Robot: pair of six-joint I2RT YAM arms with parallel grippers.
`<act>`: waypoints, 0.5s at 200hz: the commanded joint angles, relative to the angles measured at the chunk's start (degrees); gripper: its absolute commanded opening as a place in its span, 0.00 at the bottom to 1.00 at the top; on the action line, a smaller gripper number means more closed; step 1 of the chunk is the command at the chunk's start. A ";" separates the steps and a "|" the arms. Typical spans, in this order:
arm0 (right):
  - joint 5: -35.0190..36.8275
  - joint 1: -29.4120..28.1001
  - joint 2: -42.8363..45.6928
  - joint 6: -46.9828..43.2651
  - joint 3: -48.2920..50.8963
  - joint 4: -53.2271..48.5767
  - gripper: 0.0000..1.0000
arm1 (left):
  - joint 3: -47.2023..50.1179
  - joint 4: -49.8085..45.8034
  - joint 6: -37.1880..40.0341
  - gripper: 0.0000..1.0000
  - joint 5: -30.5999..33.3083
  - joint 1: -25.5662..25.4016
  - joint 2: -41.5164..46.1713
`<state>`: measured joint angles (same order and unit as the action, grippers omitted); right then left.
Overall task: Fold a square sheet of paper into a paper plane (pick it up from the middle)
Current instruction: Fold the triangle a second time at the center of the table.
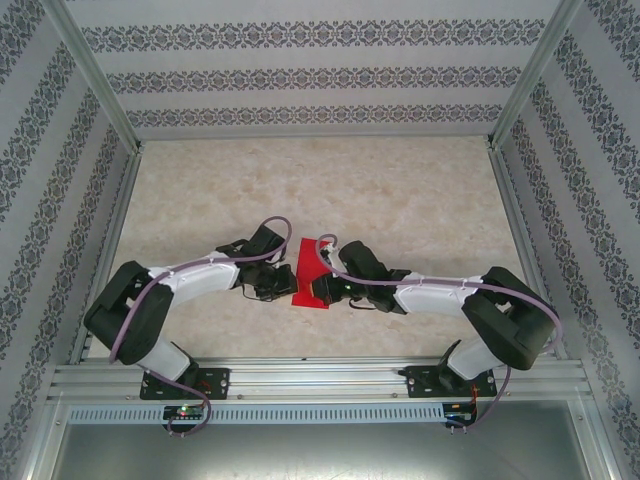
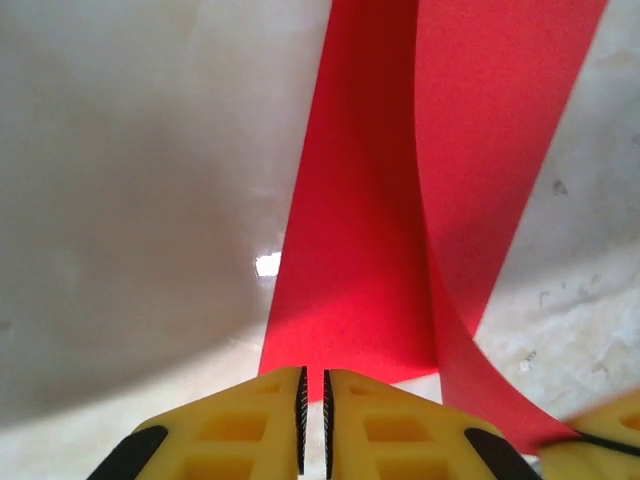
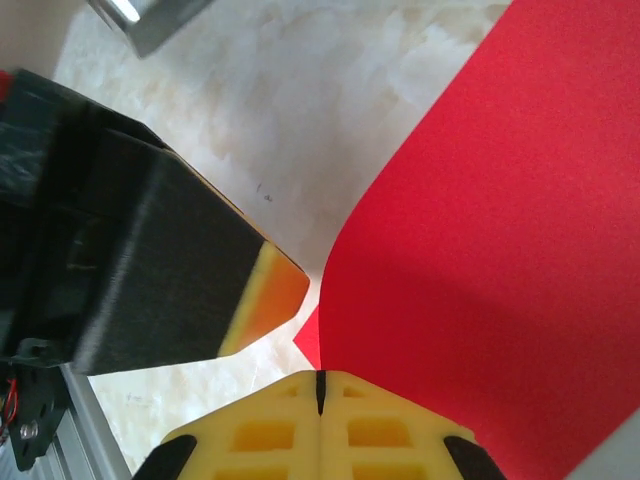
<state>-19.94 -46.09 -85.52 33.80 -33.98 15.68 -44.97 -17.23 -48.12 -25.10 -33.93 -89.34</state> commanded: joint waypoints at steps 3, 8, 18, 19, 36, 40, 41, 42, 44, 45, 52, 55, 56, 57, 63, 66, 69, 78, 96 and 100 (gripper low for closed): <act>1.60 0.90 0.77 0.88 0.75 0.41 0.02 | -3.08 3.04 -0.66 0.14 -1.77 -1.12 -3.15; 1.58 0.99 0.71 0.91 0.75 0.42 0.02 | -3.46 2.93 -0.24 0.14 -1.71 -1.21 -3.71; 1.44 1.19 0.46 1.00 0.76 0.24 0.02 | -3.90 2.61 0.12 0.14 -1.08 -1.22 -4.42; 1.42 1.23 0.45 0.96 0.76 0.28 0.02 | -3.94 2.59 0.17 0.14 -0.91 -1.22 -4.52; 1.53 1.33 0.40 0.95 0.74 -0.03 0.02 | -4.13 2.35 0.14 0.13 -0.24 -1.22 -5.05; 1.57 1.41 0.41 0.94 0.67 -0.24 0.02 | -4.01 2.29 0.11 0.13 -0.05 -1.22 -5.13; 1.66 1.38 0.38 0.89 0.67 -0.32 0.02 | -4.00 2.25 0.03 0.13 0.00 -1.22 -5.14; 1.71 1.41 0.37 0.86 0.62 -0.44 0.02 | -3.99 2.18 0.04 0.13 0.12 -1.22 -5.18; 1.85 1.43 0.42 0.83 0.59 -0.64 0.02 | -3.92 2.07 0.00 0.13 0.18 -1.22 -5.22; 1.98 1.43 0.43 0.79 0.54 -0.69 0.02 | -3.86 2.05 -0.02 0.13 0.29 -1.22 -5.22; 2.87 1.51 0.44 0.63 0.21 -1.99 0.02 | -3.74 1.58 0.00 0.13 0.77 -1.22 -5.32; 3.28 1.52 0.39 0.51 0.03 -2.69 0.02 | -3.68 1.39 0.09 0.13 1.01 -1.22 -5.39; 3.39 1.57 0.33 0.40 -0.05 -2.86 0.02 | -3.61 1.31 0.07 0.13 1.10 -1.22 -5.40; 3.49 1.59 0.34 0.40 -0.13 -3.07 0.03 | -3.62 1.28 0.10 0.12 1.15 -1.22 -5.40; 3.93 1.76 0.22 -0.04 -0.42 -4.17 0.03 | -3.47 1.00 0.28 0.12 1.55 -1.22 -5.54; 4.02 1.91 0.26 -0.27 -0.54 -4.43 0.02 | -3.46 0.71 0.41 0.12 1.81 -1.22 -5.62; 4.14 1.89 0.18 -0.38 -0.56 -4.71 0.02 | -3.55 0.38 0.54 0.12 2.02 -1.22 -5.67; 4.32 2.36 0.02 -0.89 -0.82 -5.55 0.03 | -3.76 -0.45 0.98 0.12 2.63 -1.18 -6.01; 4.07 3.26 -0.27 -2.03 -1.52 -7.68 0.03 | -4.02 -1.42 1.87 0.11 2.98 -1.22 -7.03; 4.00 3.51 -0.35 -2.34 -1.69 -8.04 0.04 | -4.04 -1.53 1.94 0.11 3.12 -1.22 -7.20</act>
<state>-17.34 -43.90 -85.54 33.91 -34.00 11.40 -47.94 -16.21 -47.97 -23.92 -34.50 -94.85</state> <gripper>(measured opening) 0.057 0.113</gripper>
